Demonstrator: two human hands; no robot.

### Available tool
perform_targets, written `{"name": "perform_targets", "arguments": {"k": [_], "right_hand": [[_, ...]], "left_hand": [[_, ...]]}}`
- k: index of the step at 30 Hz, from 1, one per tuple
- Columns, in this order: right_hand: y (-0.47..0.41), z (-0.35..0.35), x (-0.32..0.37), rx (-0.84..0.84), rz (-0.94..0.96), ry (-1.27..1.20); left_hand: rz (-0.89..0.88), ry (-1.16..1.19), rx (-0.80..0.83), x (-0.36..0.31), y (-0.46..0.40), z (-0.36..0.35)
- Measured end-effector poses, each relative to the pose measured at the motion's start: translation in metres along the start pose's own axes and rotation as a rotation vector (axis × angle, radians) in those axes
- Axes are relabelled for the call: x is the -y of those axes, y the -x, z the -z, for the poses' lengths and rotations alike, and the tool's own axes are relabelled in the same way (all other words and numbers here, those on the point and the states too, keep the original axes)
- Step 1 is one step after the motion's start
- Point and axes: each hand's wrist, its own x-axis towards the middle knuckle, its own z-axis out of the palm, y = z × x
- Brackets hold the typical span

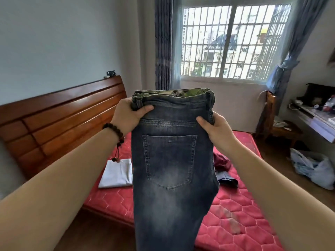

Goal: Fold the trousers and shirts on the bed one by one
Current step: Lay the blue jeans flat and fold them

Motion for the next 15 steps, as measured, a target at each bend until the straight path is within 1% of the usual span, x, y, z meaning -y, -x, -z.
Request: {"name": "perform_targets", "arguments": {"k": [2, 6, 8, 11, 15], "right_hand": [[-0.008, -0.016, -0.014, -0.072, 0.055, 0.113], [-0.030, -0.045, -0.057, -0.259, 0.207, 0.292], [-0.045, -0.058, -0.087, -0.294, 0.260, 0.357], [-0.076, -0.074, -0.137, -0.286, 0.236, 0.396], [-0.120, -0.097, -0.201, -0.251, 0.084, 0.416]], "left_hand": [[-0.011, -0.048, -0.100, 0.022, -0.002, -0.003], [-0.003, -0.206, -0.247, 0.073, -0.013, -0.016], [-0.006, -0.330, -0.299, 0.107, -0.023, -0.024], [0.030, -0.444, -0.257, 0.164, -0.044, -0.033], [0.047, -0.380, -0.132, 0.244, -0.073, -0.042]]}}
